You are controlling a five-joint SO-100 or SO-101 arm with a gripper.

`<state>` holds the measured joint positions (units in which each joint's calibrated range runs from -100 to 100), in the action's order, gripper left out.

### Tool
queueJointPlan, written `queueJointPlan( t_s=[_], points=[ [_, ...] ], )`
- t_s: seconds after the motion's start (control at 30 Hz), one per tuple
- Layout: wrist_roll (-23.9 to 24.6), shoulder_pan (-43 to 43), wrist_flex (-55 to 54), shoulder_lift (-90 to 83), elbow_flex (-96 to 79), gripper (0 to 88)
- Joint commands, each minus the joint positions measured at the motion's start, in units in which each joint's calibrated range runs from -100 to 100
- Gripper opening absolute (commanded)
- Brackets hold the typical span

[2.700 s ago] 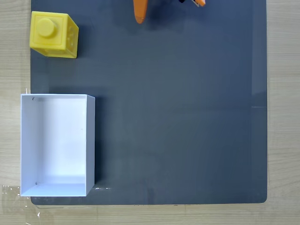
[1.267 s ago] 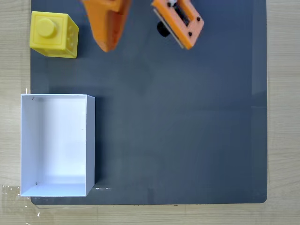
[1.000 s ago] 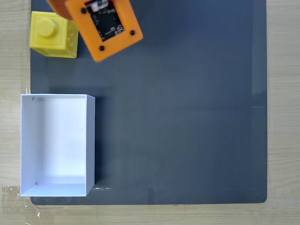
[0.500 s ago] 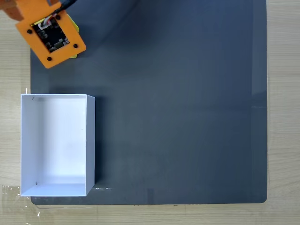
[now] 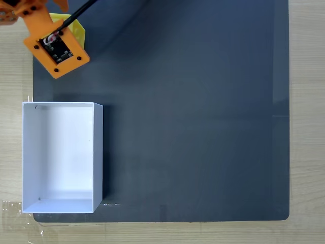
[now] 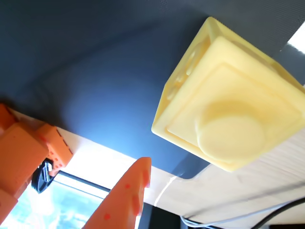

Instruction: Grasp a yellow block and put it in the box

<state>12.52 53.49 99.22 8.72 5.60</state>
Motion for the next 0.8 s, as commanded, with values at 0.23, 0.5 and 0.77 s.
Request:
queueJointPlan(
  t_s=[0.23,0.5,0.77],
  points=[
    [0.3,-0.8,0.3,5.6,1.9,50.2],
    [0.3,-3.7,0.1,7.6,-0.8,55.0],
    [0.4,-3.7,-0.6,11.3,-1.7,54.6]
  ],
)
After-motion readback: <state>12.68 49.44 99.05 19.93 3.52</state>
